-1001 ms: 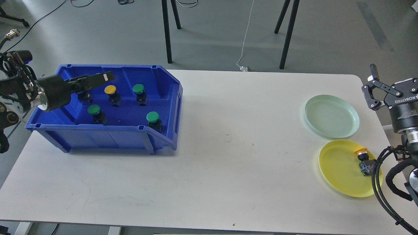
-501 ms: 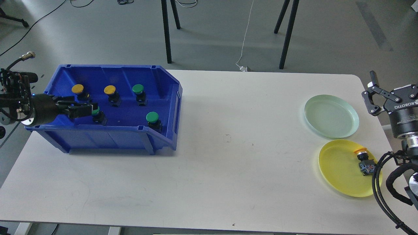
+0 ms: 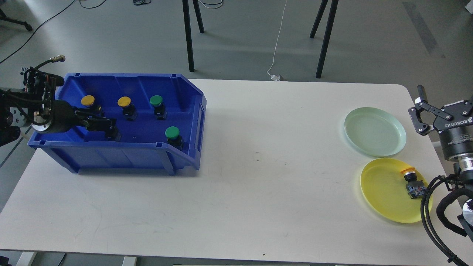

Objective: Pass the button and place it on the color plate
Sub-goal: 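Close the left gripper on the green-capped button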

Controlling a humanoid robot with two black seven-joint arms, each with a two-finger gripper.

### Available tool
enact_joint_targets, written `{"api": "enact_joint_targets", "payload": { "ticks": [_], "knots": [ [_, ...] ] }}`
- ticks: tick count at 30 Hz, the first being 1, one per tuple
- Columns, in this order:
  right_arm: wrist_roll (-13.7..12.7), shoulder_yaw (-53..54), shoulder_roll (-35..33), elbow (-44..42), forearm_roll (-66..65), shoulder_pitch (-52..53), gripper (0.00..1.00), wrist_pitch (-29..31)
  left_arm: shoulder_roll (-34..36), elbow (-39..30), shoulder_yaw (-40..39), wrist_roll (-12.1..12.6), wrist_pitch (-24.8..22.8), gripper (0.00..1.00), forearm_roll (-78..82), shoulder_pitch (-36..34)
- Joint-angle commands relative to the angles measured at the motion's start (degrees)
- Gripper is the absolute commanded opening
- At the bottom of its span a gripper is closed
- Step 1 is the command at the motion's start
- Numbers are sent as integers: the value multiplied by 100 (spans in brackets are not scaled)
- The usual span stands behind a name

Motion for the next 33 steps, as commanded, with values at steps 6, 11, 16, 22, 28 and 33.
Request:
{"api": "enact_joint_targets", "payload": {
  "ticks": [6,11,16,22,28,33],
  "knots": [
    [9,2,1,0,0,-50,99,-1,-246,234,61,1,-98,96,0,44],
    [9,2,1,0,0,-50,99,-1,-273,419,70,1,-107,96,0,106],
    [0,-7,1,0,0,-50,99,-1,-405,550,79,1,-115,96,0,228],
    [9,2,1,0,0,-50,99,-1,-572,814,70,1,-159,95,0,431],
    [9,2,1,0,0,-50,99,-27,-616,841,61,1,-325,89,-17,440],
    [35,2,1,0,0,-129,99,-27,-800,972,26,1,-528,71,-8,431]
  ]
}}
